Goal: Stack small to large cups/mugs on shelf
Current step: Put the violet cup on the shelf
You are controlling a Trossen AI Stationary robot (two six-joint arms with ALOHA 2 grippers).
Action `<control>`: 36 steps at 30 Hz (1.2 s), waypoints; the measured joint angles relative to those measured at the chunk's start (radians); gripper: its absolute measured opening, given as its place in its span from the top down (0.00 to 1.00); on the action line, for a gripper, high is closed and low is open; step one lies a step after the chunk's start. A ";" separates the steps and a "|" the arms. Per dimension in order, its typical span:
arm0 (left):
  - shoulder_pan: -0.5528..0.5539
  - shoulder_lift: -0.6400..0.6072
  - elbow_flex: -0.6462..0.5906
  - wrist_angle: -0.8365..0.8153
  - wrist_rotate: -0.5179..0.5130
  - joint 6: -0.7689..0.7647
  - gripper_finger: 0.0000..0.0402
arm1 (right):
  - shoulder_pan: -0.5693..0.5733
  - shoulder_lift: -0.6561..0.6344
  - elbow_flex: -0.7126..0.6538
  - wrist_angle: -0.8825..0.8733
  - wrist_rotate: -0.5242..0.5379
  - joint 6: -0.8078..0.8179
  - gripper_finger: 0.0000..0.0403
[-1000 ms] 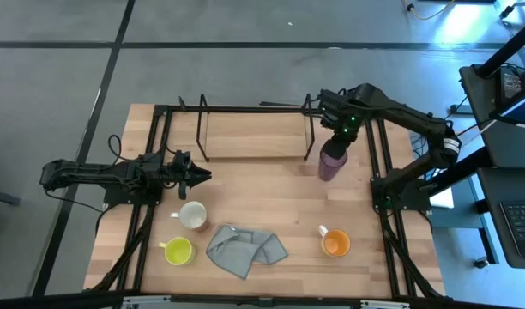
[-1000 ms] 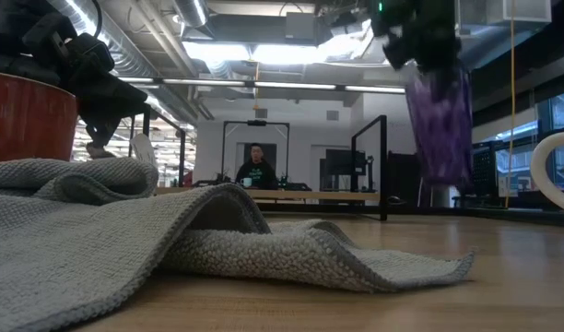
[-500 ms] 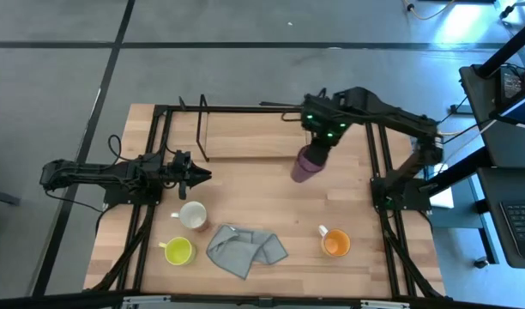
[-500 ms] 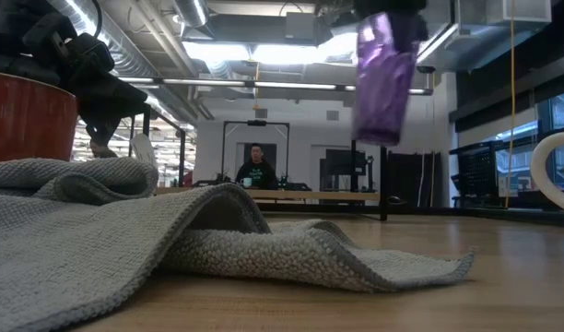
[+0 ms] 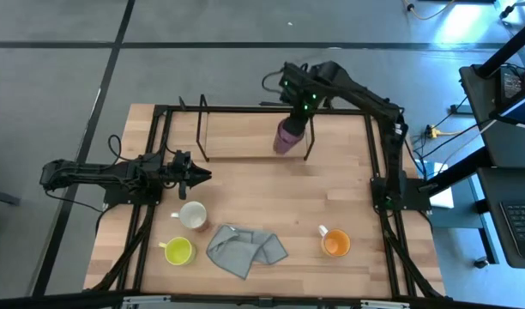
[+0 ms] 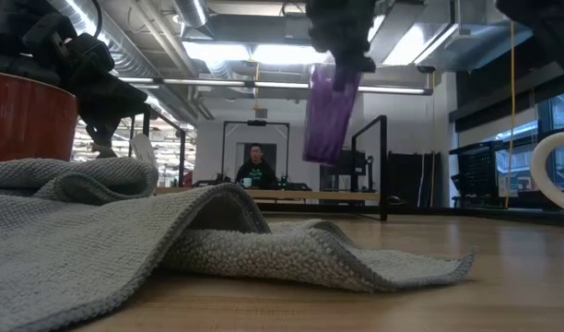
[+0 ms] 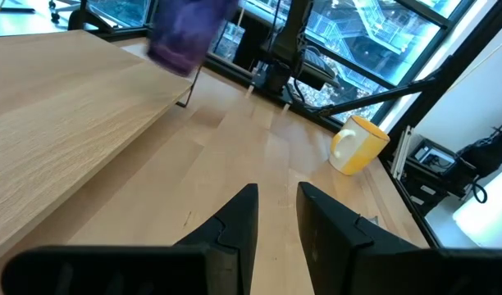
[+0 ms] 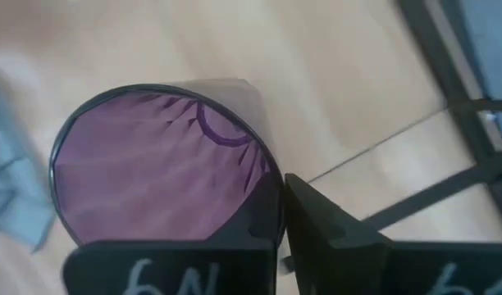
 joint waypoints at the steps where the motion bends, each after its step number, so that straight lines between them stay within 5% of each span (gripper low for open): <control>1: 0.000 0.000 0.000 0.000 0.000 0.000 0.80 | -0.020 0.008 0.000 -0.001 0.003 -0.016 0.96; 8: 0.000 0.000 0.000 0.000 0.000 0.000 0.80 | -0.107 0.045 0.000 -0.003 0.097 -0.123 0.96; 36: 0.000 0.000 0.000 0.000 0.000 0.000 0.80 | -0.138 0.119 0.000 0.066 -0.025 -0.051 0.96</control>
